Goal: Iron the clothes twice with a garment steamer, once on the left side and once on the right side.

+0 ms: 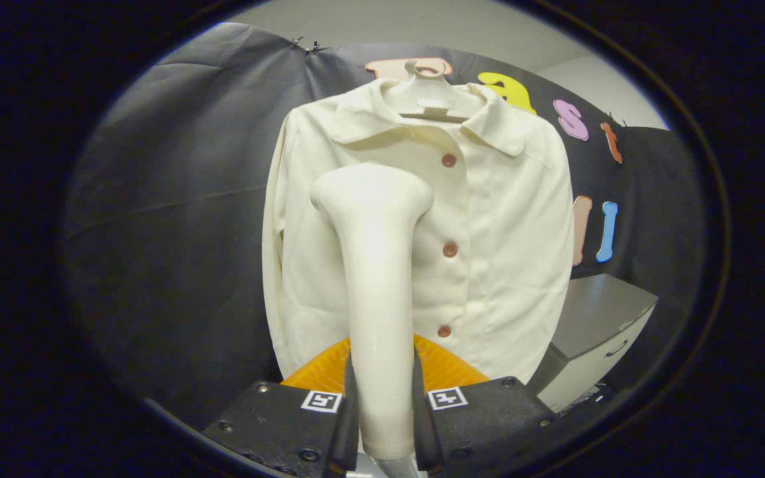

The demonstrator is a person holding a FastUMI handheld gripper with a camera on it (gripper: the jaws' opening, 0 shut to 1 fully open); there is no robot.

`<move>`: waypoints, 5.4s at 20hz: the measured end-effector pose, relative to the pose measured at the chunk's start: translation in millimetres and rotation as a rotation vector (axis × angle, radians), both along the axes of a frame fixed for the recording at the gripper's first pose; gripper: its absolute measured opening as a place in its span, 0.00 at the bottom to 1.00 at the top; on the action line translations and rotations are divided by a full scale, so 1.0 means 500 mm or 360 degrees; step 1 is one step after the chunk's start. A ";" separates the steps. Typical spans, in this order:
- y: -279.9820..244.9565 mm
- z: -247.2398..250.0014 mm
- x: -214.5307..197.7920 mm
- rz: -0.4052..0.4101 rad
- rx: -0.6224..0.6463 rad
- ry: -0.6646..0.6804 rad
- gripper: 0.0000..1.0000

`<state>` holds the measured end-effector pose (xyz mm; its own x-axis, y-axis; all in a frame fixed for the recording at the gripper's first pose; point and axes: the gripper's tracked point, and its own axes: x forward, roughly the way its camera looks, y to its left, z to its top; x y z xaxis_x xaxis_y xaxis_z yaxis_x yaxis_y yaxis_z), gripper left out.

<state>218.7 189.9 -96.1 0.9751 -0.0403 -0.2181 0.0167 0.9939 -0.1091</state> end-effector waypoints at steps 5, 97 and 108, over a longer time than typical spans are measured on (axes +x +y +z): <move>-0.015 -0.089 0.008 -0.0008 -0.0045 0.0132 0.33; -0.351 -0.368 -0.067 -0.0160 0.0370 0.0735 0.29; -0.358 -0.451 -0.134 -0.0231 0.0387 0.0884 0.29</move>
